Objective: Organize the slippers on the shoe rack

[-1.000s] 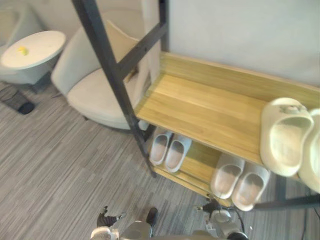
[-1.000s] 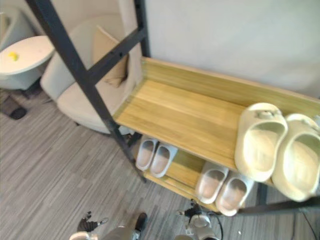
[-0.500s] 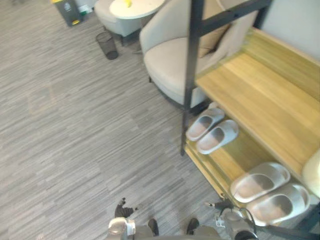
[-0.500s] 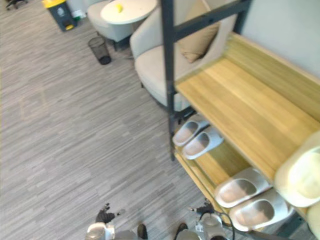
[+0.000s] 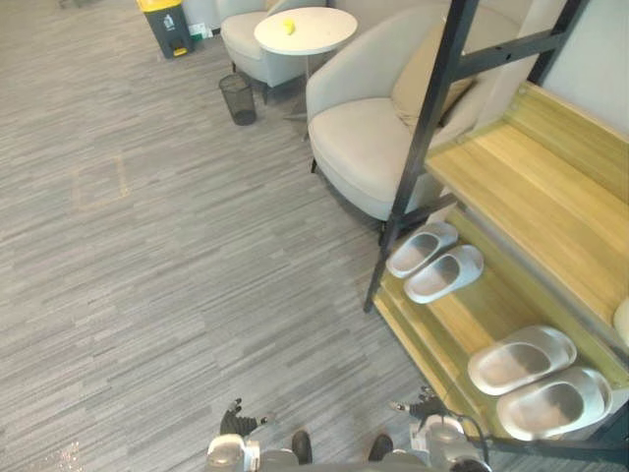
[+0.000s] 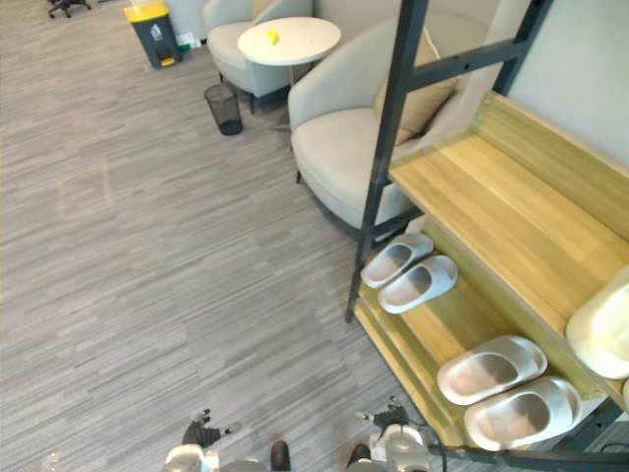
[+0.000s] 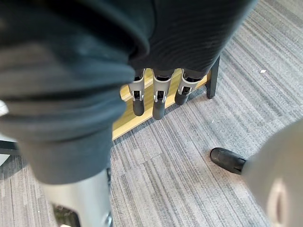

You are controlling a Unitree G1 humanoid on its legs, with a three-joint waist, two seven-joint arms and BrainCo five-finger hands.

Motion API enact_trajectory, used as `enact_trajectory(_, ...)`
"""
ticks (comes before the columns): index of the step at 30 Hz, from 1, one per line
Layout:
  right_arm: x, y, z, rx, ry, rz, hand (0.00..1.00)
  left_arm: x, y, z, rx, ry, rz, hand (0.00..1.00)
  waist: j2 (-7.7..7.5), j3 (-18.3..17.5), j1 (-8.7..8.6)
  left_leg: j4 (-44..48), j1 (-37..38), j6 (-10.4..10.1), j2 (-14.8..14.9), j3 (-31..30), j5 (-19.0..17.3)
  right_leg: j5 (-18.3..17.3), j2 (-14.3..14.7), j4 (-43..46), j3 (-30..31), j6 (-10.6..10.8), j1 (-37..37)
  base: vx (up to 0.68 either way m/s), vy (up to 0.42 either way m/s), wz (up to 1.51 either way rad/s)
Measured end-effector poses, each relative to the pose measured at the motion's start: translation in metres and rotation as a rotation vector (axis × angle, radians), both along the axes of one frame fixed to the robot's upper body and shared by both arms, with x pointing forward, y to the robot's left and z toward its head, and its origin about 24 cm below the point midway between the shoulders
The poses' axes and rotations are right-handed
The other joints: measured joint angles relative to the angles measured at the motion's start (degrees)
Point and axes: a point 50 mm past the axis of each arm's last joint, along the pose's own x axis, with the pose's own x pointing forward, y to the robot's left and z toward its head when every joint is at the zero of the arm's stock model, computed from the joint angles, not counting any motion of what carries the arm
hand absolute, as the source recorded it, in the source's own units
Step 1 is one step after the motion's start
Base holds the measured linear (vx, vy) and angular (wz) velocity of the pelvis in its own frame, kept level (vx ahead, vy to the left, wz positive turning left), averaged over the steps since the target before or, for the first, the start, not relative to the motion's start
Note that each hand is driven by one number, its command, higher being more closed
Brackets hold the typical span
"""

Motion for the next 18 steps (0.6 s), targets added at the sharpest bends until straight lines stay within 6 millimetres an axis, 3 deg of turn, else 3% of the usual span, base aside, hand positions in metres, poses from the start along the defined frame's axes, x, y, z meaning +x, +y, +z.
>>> enact_trajectory(1,-0.001,-0.001,0.000,0.001,0.003,-0.006,0.00,0.000,-0.001,0.000,-0.007,-0.001,0.010,0.00,-0.07,0.06,0.00,0.01,0.18,0.42,-0.28,-1.32,-0.21,-0.08,-0.75,2.69,0.74,0.09,-0.72,0.01,0.022,1.16)
enact_trajectory(2,-0.003,0.000,-0.001,0.003,0.005,-0.010,0.00,0.000,0.001,0.000,-0.010,-0.004,0.021,0.00,-0.13,0.15,-0.17,0.22,0.47,1.21,-0.42,-5.12,0.11,0.98,-1.44,11.25,5.62,-0.84,-3.59,0.08,0.027,1.18)
enact_trajectory(4,-0.004,0.010,-0.002,0.030,0.001,-0.005,0.00,0.001,0.004,0.001,-0.013,-0.012,0.047,0.00,-0.39,0.24,-0.08,1.78,-0.24,1.67,0.33,-9.69,0.15,-3.00,2.40,13.76,14.06,-0.29,-7.24,0.14,-0.036,1.29)
enact_trajectory(7,-0.005,0.013,-0.003,0.040,0.000,-0.008,0.00,-0.002,0.011,0.001,-0.024,-0.015,0.123,0.00,-1.41,0.35,-0.22,3.09,-1.60,0.68,0.38,-18.29,-0.42,-3.66,8.87,8.08,22.91,-1.09,-9.56,0.12,-0.171,1.42)
enact_trajectory(8,-0.008,0.013,-0.004,0.043,0.006,-0.013,0.00,-0.003,0.013,0.001,-0.023,-0.016,0.138,0.00,-2.09,0.10,-0.29,3.90,-2.17,0.26,-0.49,-19.99,-0.79,-3.11,8.73,5.24,23.10,-1.95,-9.08,0.13,-0.244,1.65)
enact_trajectory(9,-0.013,0.016,-0.006,0.060,0.015,-0.033,0.00,-0.003,0.019,0.002,-0.017,-0.024,0.172,0.00,-3.87,0.24,-0.29,6.74,-3.08,-0.69,-2.44,-22.67,-2.49,-2.70,7.25,2.11,22.14,-2.93,-7.87,0.15,-0.239,1.44)
enact_trajectory(11,-0.012,0.013,-0.005,0.049,0.014,-0.031,0.00,-0.007,0.014,0.001,-0.047,-0.030,0.232,0.00,-1.87,-0.83,0.80,11.07,-5.21,-2.32,-1.16,-23.38,-4.96,-3.70,7.69,0.61,17.93,-3.70,-6.24,0.19,-0.195,1.00)
enact_trajectory(14,0.005,0.024,0.002,0.055,-0.044,0.025,0.00,-0.004,0.006,0.003,-0.098,-0.073,0.326,0.00,1.01,0.94,1.31,33.02,-15.22,-7.09,2.19,-13.12,-10.08,-4.03,10.55,-2.37,12.68,-4.62,-1.19,0.27,-0.170,0.72)
enact_trajectory(15,0.007,0.032,0.002,0.065,-0.050,0.046,0.00,0.000,0.007,0.005,-0.114,-0.101,0.370,0.00,1.40,1.24,1.95,43.00,-19.65,-6.94,5.43,-6.33,-10.82,-4.03,11.90,-3.51,10.91,-5.30,1.43,0.19,-0.096,0.38)
enact_trajectory(16,0.009,0.039,0.003,0.080,-0.055,0.050,0.00,0.001,0.008,0.007,-0.112,-0.113,0.372,0.00,1.08,1.48,2.26,46.18,-20.73,-6.36,7.26,-2.75,-11.20,-4.39,12.11,-3.88,9.95,-5.89,2.74,0.22,-0.103,0.43)
enact_trajectory(18,0.013,0.045,0.006,0.096,-0.089,0.033,0.00,0.008,0.016,0.012,-0.084,-0.146,0.338,0.00,-0.56,2.25,2.55,49.57,-22.69,-3.24,12.45,7.52,-13.04,-5.16,12.12,-7.19,6.75,-6.15,7.92,0.24,-0.092,0.61)
